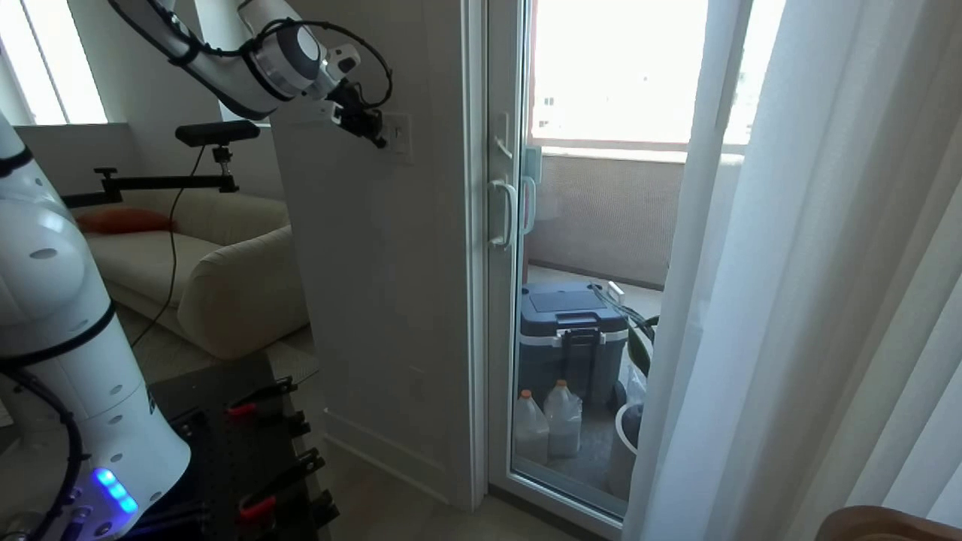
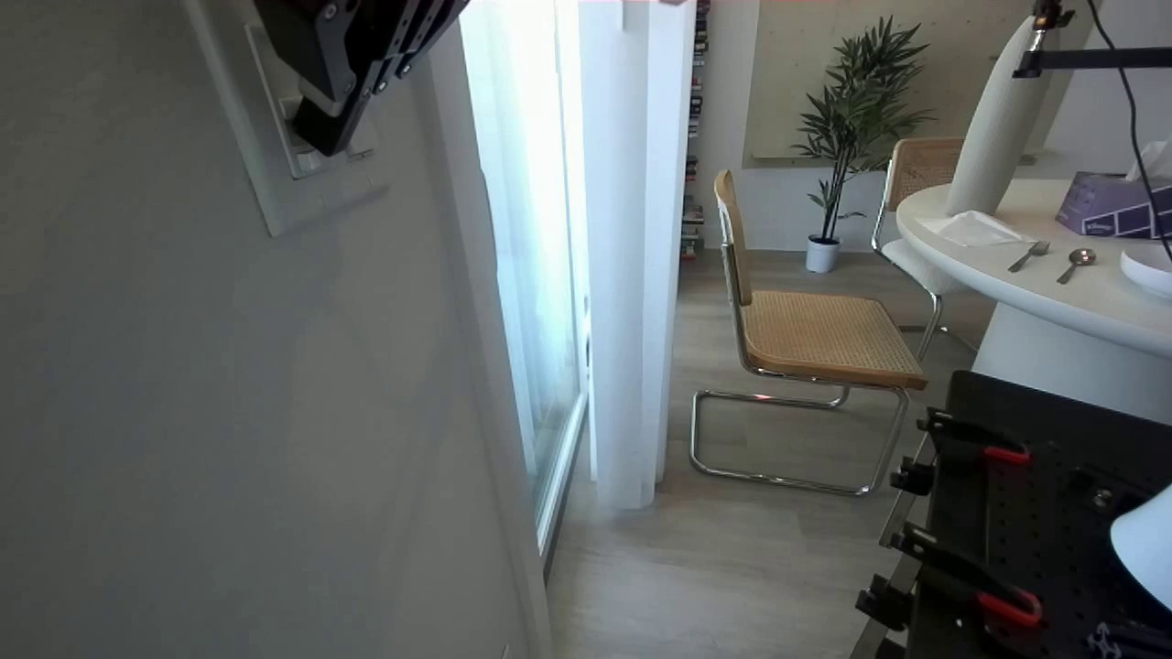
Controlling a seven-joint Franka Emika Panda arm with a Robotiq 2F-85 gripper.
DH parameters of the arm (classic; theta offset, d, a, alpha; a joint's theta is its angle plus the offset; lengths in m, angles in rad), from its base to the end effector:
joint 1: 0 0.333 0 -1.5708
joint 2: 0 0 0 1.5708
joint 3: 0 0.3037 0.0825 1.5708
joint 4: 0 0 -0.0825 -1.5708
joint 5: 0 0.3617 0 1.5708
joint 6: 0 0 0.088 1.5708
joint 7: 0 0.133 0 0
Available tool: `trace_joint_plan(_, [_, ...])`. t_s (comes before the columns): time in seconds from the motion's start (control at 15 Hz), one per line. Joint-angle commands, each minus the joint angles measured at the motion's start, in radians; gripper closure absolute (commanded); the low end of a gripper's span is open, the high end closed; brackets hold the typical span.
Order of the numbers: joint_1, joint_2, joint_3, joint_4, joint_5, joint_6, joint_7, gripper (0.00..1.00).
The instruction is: Turn on the left light switch
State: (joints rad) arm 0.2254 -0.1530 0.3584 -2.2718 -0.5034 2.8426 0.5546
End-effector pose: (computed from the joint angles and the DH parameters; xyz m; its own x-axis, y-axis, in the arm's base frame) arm 0.4352 0.3201 0.4750 0.6230 0.3692 0.6896 0.4150 -0.9033 0.1087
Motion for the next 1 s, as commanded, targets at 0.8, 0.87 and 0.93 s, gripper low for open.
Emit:
trace_joint_plan(0.8, [-0.028, -0.06, 0.007, 0.004, -0.077, 0.045, 0.114, 1.0])
trace_joint_plan(0.87, [-0.027, -0.062, 0.007, 0.003, -0.077, 0.043, 0.116, 1.0])
trace_joint_plan(0.93, [-0.029, -0.062, 0.008, 0.005, -0.083, 0.035, 0.124, 1.0])
